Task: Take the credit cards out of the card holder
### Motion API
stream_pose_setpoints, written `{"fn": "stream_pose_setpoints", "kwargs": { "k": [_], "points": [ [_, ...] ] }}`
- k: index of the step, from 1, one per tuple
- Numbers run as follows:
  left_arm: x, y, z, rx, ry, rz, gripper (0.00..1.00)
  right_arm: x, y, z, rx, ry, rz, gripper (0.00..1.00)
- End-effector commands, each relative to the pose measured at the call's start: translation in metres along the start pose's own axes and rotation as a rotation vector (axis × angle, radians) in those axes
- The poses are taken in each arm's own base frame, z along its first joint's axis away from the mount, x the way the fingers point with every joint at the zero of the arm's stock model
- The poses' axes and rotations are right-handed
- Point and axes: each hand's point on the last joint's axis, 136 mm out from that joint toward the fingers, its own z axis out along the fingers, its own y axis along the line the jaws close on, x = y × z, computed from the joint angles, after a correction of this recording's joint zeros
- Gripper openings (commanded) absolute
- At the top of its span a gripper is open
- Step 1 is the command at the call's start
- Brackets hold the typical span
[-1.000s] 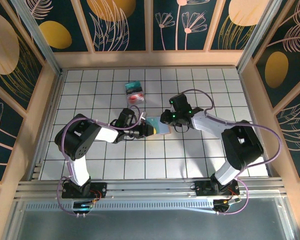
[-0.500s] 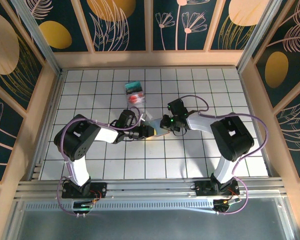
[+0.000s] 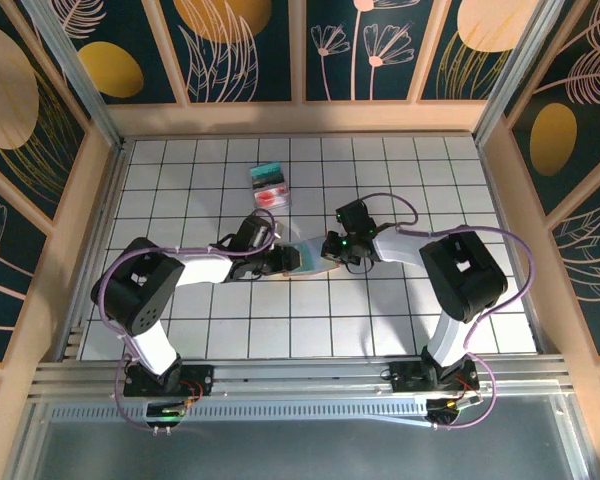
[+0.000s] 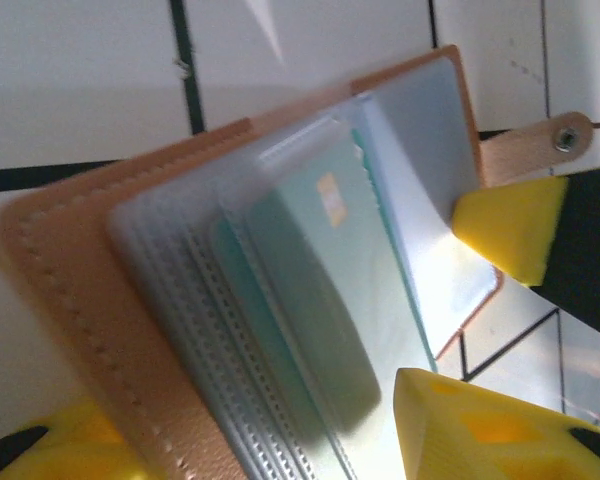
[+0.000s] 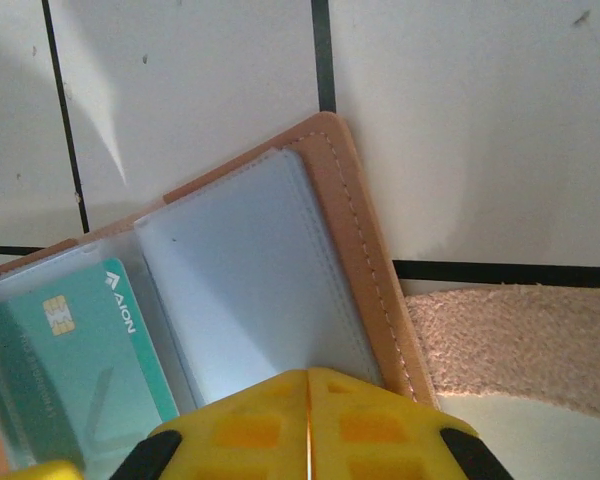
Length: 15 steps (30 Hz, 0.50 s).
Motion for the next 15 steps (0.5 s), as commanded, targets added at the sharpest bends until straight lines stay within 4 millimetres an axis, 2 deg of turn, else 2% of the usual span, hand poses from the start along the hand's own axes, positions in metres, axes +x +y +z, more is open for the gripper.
{"fn": "stream_pose_setpoints", "kwargs": {
  "k": [1,11,15],
  "points": [
    [0.009,0.039,-0.001,-0.172,0.011,-0.025,0.48,0.009,-0.01,-0.001,0.032,-0.002,0.037,0.06],
    [-0.019,0.046,0.006,-0.264,-0.06,0.023,0.42,0.007,-0.001,-0.01,0.015,-0.067,0.082,0.0],
    [-0.026,0.051,-0.001,-0.32,-0.082,0.033,0.48,0.001,-0.002,-0.019,0.031,-0.105,0.089,0.0]
  ]
}}
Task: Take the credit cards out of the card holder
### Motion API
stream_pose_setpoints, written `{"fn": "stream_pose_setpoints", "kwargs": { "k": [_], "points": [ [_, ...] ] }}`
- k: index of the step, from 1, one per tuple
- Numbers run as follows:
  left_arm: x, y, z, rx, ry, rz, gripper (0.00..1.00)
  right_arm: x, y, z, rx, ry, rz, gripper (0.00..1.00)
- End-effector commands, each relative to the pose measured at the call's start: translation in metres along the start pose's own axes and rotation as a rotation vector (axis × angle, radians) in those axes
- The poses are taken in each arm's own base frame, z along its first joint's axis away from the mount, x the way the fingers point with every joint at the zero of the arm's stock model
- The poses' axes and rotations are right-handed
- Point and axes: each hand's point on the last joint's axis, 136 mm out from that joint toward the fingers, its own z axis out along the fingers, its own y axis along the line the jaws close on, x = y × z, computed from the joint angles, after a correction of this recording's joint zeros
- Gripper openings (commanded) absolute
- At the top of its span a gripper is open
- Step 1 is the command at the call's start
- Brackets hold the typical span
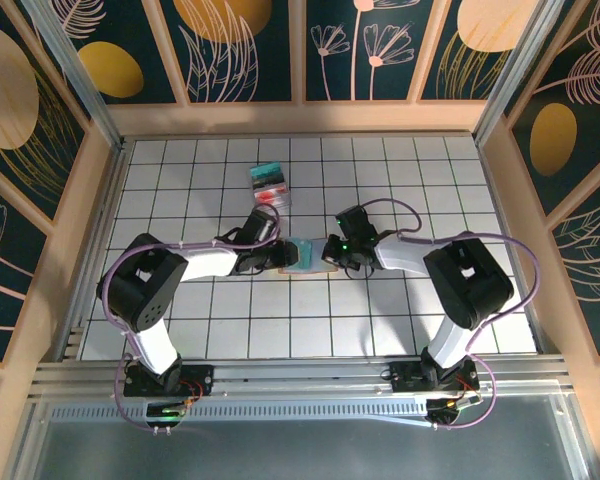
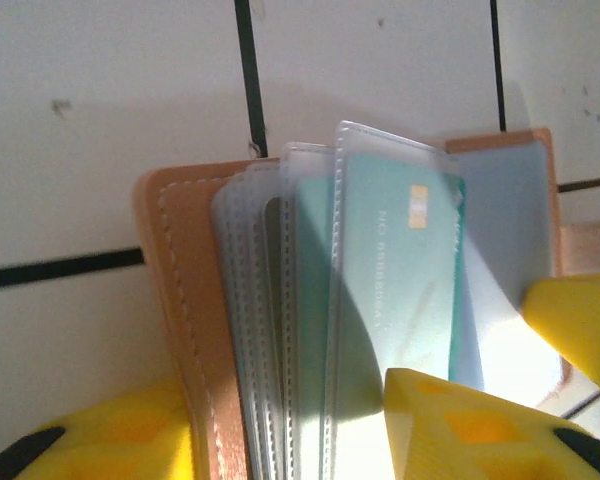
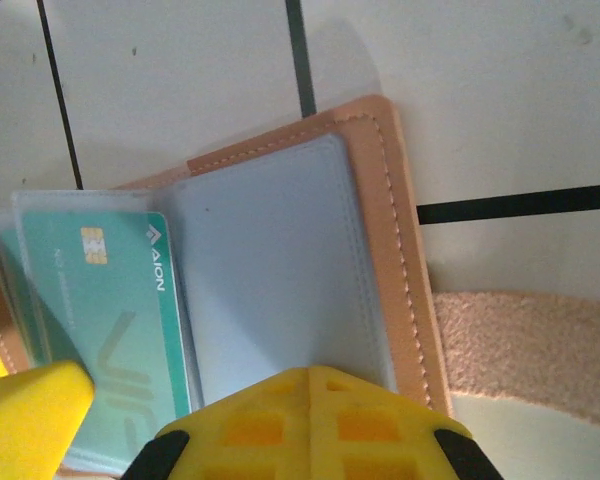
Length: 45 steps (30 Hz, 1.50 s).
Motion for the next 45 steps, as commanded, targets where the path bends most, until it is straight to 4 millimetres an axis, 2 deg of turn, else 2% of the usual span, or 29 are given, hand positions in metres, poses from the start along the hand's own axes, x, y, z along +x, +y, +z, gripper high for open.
{"fn": "stream_pose_setpoints", "kwargs": {
  "k": [1,5,8,10,14,19,21,31,36,45],
  "points": [
    [-0.005,0.042,-0.003,-0.199,-0.037,0.007,0.51,-0.008,0.002,-0.015,0.014,-0.063,0.017,0.0],
    [-0.01,0.045,-0.019,-0.234,-0.077,0.002,0.55,-0.015,0.011,-0.029,-0.009,-0.1,0.006,0.01],
    [-0.016,0.036,-0.034,-0.194,-0.124,-0.003,0.56,-0.017,0.019,-0.036,-0.036,-0.115,0.0,0.03],
    [-0.016,0.033,-0.035,-0.169,-0.132,-0.008,0.56,-0.018,0.026,-0.038,-0.069,-0.114,-0.006,0.04],
    [-0.013,0.027,-0.025,-0.12,-0.117,-0.012,0.57,-0.016,0.041,-0.036,-0.132,-0.096,-0.017,0.08],
    [-0.017,0.016,-0.016,-0.067,-0.116,-0.014,0.57,-0.006,0.051,-0.018,-0.201,-0.031,-0.004,0.1],
    [-0.012,0.022,-0.007,-0.082,-0.094,-0.015,0.54,-0.002,0.054,-0.01,-0.224,-0.005,0.002,0.12],
    [-0.003,0.027,0.001,-0.081,-0.065,-0.018,0.36,0.005,0.05,0.012,-0.21,0.047,0.013,0.21],
    [0.001,0.028,0.003,-0.073,-0.056,-0.024,0.32,0.008,0.049,0.017,-0.203,0.062,0.008,0.23],
    [0.007,0.032,0.004,-0.081,-0.038,-0.028,0.31,0.009,0.057,0.022,-0.215,0.078,-0.01,0.23]
  ]
}}
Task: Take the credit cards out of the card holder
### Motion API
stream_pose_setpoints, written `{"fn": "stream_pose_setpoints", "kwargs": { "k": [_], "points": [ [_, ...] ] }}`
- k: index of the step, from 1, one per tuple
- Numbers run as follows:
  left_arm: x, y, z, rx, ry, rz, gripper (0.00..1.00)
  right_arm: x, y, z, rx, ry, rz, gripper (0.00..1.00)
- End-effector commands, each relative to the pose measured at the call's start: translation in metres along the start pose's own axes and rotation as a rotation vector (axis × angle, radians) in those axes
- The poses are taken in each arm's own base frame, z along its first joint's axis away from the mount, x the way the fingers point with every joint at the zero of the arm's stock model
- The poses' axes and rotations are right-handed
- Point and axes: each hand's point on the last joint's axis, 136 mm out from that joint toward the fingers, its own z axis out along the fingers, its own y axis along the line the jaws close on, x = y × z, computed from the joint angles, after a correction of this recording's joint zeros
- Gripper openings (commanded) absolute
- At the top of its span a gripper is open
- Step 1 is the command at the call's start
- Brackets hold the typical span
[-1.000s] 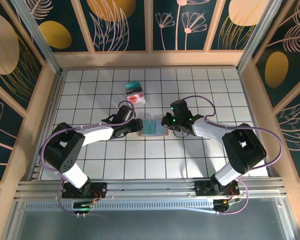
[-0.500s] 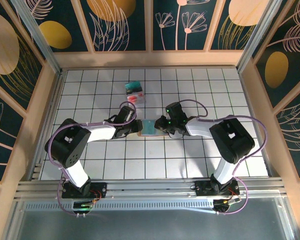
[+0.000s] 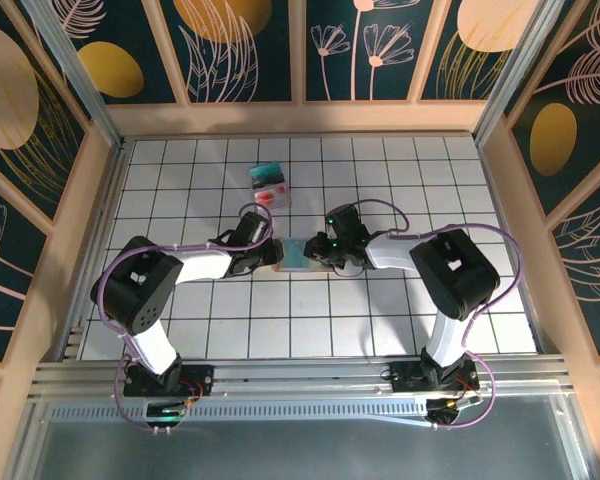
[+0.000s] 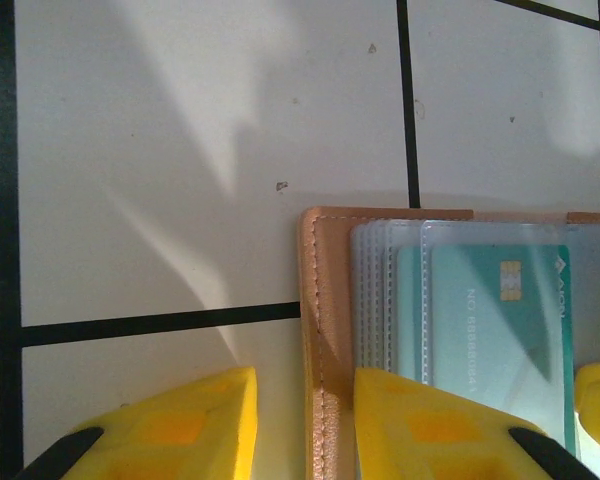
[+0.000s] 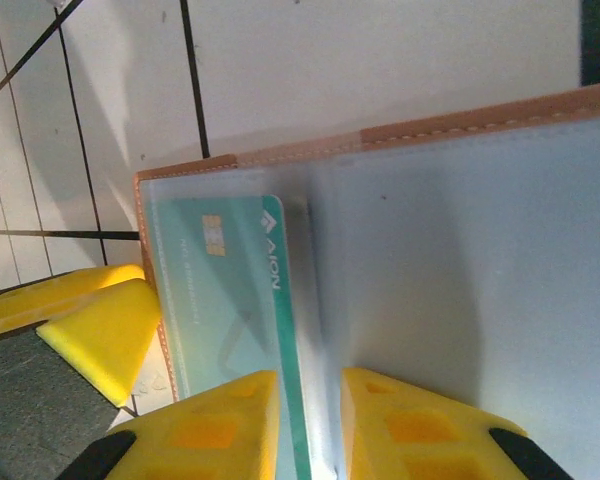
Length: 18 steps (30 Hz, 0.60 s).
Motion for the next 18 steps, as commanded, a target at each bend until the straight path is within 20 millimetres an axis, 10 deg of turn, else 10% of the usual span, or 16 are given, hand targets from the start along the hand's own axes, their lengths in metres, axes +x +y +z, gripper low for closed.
{"fn": "stream_pose_setpoints", "kwargs": {
  "k": [1,18],
  "points": [
    [0.022,0.0,0.011,0.033,0.073,-0.008,0.31,-0.002,0.012,0.003,-0.03,0.005,-0.023,0.23],
    [0.027,0.0,0.014,0.041,0.093,-0.007,0.3,0.003,0.007,0.014,-0.029,0.033,-0.005,0.26]
  ]
}}
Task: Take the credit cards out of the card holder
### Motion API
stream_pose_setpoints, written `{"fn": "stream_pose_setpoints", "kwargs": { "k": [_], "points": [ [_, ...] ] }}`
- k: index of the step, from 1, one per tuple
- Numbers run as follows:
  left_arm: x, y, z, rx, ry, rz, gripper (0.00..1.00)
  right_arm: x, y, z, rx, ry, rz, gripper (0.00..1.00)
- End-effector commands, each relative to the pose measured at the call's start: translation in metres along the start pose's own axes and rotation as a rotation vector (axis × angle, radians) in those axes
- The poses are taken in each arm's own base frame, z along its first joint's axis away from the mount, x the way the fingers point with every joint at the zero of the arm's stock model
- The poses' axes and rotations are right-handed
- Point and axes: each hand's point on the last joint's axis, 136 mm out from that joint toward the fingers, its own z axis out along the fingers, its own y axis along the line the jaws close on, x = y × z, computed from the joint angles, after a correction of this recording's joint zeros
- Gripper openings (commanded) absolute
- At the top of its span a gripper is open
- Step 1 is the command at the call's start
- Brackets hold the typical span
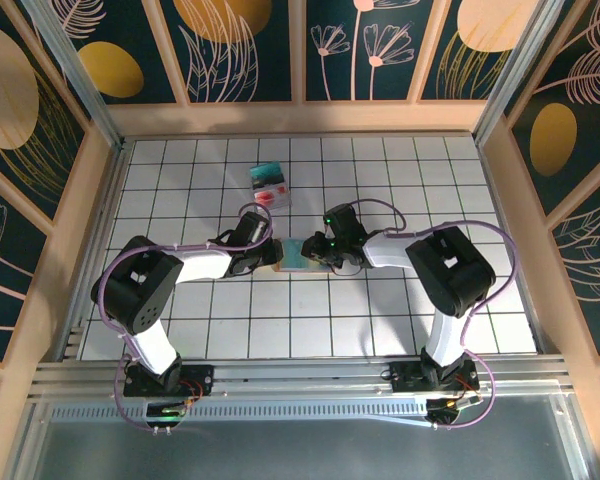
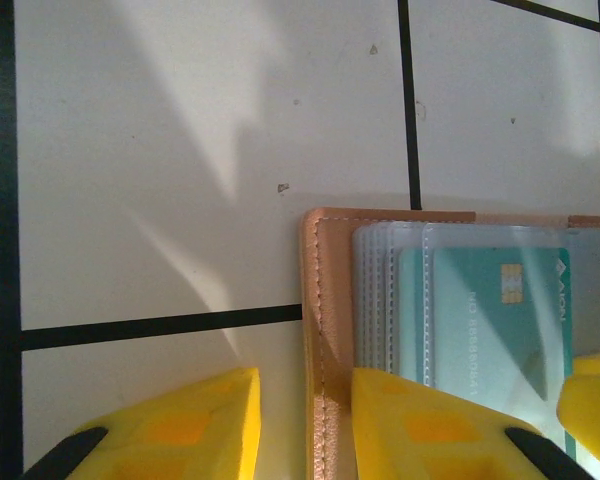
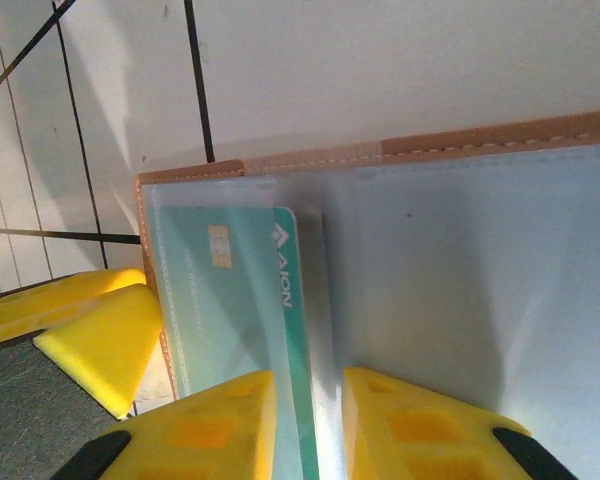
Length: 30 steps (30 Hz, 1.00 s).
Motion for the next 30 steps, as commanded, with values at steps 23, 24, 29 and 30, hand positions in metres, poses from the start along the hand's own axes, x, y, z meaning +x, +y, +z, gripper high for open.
{"fn": "stream_pose_setpoints", "kwargs": {
  "k": [23,24,29,30],
  "points": [
    [0.037,0.005,0.014,0.033,0.113,-0.007,0.3,-0.007,0.04,-0.017,-0.228,-0.009,0.009,0.19],
    [0.037,0.006,0.014,0.031,0.114,-0.007,0.3,-0.007,0.04,-0.017,-0.226,-0.011,0.009,0.19],
    [0.039,0.007,0.016,0.026,0.119,-0.008,0.29,-0.008,0.032,-0.018,-0.186,-0.019,0.016,0.19],
    [0.038,0.007,0.016,0.027,0.118,-0.008,0.29,-0.008,0.03,-0.019,-0.174,-0.02,0.016,0.19]
  ]
}}
